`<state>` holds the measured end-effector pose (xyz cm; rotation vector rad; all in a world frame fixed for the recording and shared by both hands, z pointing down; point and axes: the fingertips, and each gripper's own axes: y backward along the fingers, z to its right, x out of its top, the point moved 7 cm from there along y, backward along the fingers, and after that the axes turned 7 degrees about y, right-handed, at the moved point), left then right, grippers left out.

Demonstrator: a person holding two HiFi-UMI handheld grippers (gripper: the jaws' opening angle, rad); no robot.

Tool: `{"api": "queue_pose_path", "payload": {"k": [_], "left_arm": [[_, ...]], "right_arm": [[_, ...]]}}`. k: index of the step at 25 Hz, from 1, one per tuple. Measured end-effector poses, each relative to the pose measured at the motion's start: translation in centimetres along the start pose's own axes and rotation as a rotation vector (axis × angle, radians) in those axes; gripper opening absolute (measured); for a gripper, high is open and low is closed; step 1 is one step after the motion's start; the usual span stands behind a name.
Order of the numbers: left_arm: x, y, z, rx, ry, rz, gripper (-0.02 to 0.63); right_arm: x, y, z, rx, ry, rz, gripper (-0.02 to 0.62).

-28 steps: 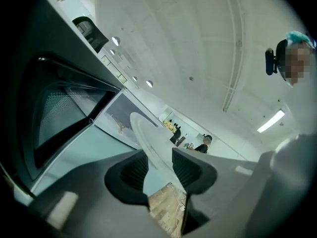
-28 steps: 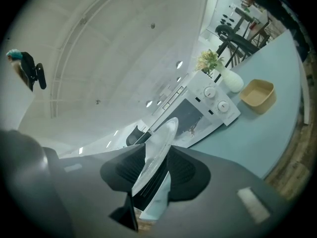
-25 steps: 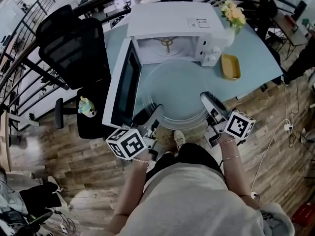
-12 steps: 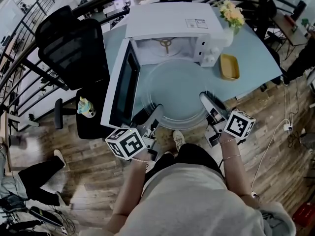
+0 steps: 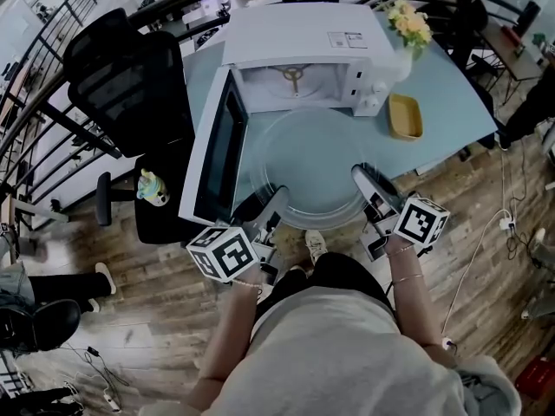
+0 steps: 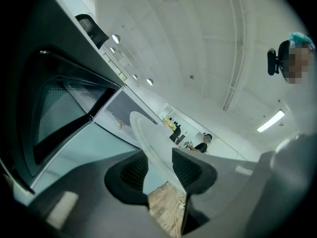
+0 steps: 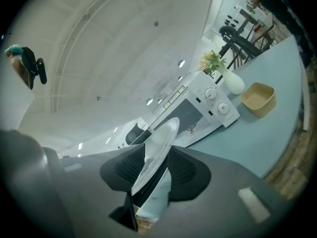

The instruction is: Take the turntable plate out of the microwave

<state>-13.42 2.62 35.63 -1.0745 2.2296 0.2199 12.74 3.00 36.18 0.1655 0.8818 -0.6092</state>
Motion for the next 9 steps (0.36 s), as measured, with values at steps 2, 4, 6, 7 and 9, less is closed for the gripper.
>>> {"api": "queue_pose_path", "payload": {"k": [2,4,6,7,9], "left_arm": [[-0.04,-0.1,0.12,-0.001,-0.002,0.0,0.155],[0.02,-0.22,0.2,-0.001,-0.004,0.001,0.155],[0.06,-0.23,0.2,0.002,-0.006,0.004,0.155],[0.08,-0.2,0.17,0.005,-0.007,0.006,0.155],[0.09,-0.11,0.09,0.01,-0.008,0.011,0.155]], "right_arm": [[0.02,0.14,0.17,-0.002,-0.004,0.004,0.167],[-0.02,0.26,0.34,-0.005,-0.012,0.006,0.167],[-0.12,0.36,0.41,-0.006,-0.019,0.009,0.167],[-0.19,0.4,0.43,-0.005,-0.023,0.01,0.167],[-0.35,0.46,0.47,-0.001,-0.031,0.011,0.167]]}}
